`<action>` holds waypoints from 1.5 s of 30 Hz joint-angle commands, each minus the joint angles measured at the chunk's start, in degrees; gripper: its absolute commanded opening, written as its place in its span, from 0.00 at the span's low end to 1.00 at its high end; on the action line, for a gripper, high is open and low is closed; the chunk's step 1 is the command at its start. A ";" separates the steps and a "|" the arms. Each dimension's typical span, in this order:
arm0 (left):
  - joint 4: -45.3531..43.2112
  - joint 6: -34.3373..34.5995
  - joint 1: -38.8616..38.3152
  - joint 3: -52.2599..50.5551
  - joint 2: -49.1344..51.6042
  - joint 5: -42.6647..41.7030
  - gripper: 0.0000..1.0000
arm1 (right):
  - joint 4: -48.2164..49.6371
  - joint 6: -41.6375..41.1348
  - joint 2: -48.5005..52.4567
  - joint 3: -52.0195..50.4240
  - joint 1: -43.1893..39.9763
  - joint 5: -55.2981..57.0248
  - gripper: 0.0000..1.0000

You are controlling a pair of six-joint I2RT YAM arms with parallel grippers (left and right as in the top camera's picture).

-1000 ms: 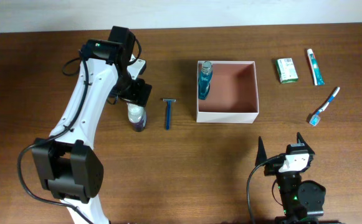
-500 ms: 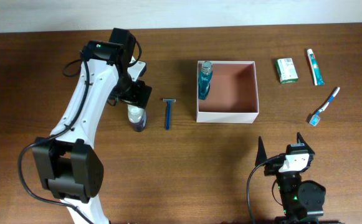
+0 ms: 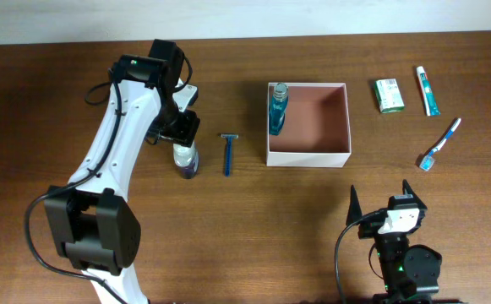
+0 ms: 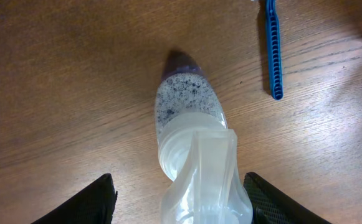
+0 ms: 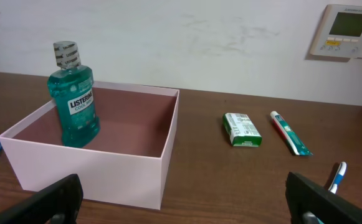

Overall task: Pack container
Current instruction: 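Lower the left gripper around the soap pump head and close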

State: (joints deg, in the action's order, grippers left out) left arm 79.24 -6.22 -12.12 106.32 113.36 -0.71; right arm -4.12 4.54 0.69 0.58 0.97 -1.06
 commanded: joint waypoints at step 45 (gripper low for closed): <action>6.91 4.04 -0.22 10.45 1.29 1.92 0.59 | -0.35 -0.07 -0.37 -0.26 0.52 0.26 0.99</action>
State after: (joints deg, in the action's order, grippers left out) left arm 86.54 -2.74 -12.16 118.98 114.02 1.30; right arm -4.12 4.51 0.69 0.58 0.97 -1.06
